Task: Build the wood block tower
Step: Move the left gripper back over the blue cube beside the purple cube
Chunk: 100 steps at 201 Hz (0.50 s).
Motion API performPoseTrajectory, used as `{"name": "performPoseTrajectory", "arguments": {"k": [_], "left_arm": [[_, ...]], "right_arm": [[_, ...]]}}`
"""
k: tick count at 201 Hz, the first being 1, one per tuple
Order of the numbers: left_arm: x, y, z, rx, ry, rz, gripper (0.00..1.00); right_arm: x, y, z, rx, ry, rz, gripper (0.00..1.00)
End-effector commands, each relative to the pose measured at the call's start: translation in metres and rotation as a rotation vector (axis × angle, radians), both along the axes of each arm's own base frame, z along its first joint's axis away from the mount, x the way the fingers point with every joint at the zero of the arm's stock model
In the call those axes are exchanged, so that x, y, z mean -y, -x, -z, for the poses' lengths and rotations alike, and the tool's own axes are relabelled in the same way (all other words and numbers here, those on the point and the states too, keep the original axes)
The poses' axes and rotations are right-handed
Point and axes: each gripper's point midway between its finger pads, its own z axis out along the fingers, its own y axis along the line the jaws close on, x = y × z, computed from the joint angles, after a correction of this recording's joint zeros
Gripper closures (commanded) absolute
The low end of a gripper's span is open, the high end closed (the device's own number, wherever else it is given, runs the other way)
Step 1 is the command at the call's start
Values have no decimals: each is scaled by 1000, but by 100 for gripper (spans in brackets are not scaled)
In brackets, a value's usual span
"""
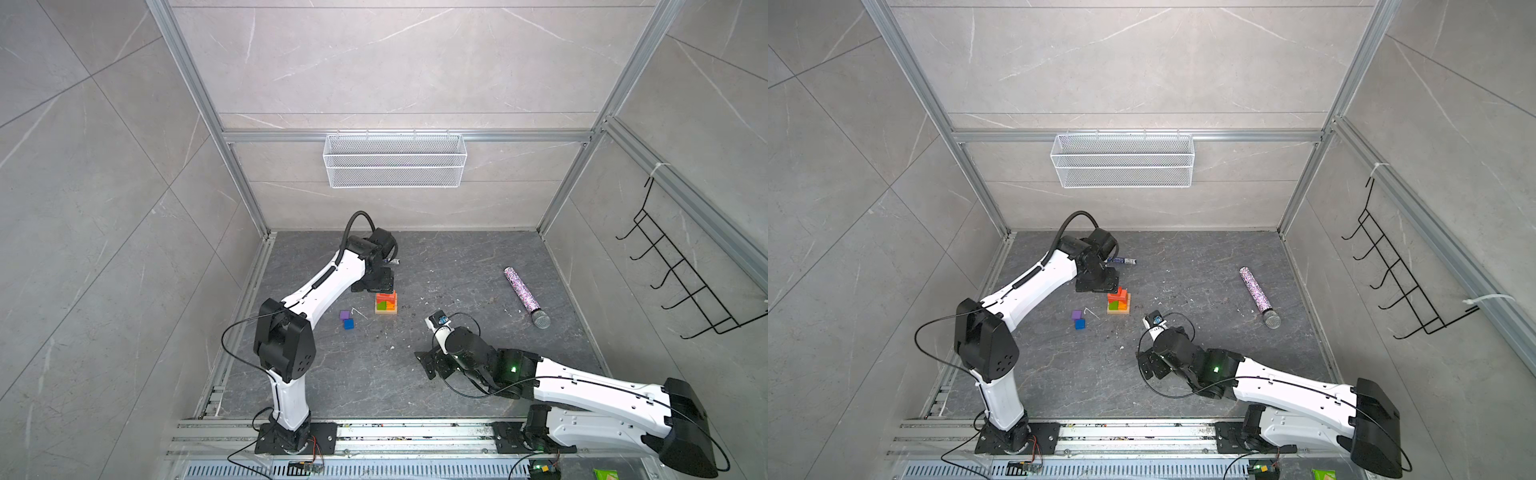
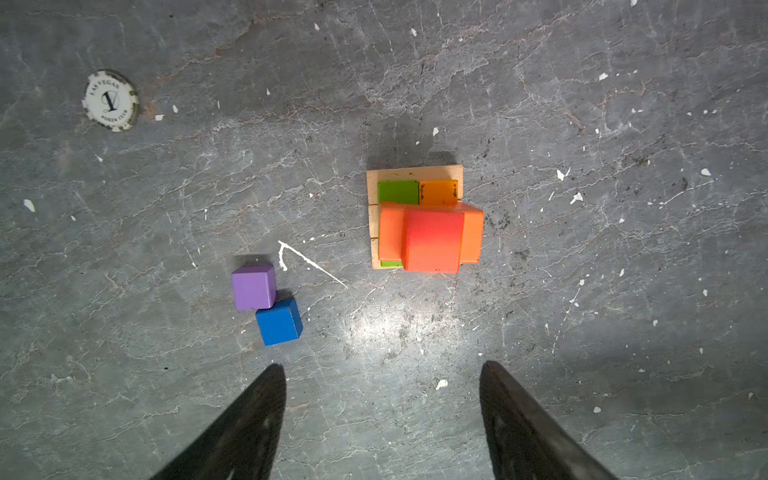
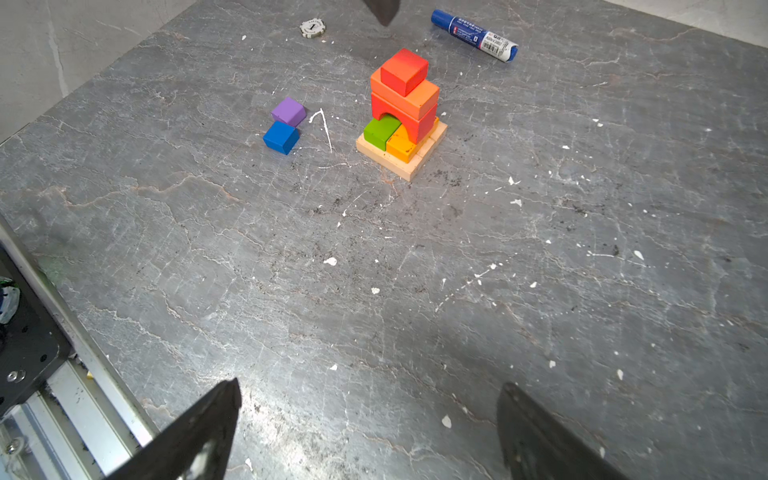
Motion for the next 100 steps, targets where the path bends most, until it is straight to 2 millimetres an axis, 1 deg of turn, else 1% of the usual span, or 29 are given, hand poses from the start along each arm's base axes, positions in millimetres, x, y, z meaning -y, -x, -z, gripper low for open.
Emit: {"name": "performPoseTrajectory", "arguments": {"k": [1,37,66,76,100], "left_arm": [[-10,8,-13,57,22,-41,24],[-39,31,-6,61,-35,-93,25],[-65,49,4,68,-99,-155,27],[-69,55,10,64,-74,-182,28],[-72,67,27,33,8,-213,28]], "right_arm": [[-8,0,-9,12,-19,-11,3],[-11,-2,-7,11,-13,-14,3],[-18,-3,-8,10,-10,-25,3],[-19,-3,-8,10,-8,-28,3],[-23,-4,-7,4,-1,-34,3]]}}
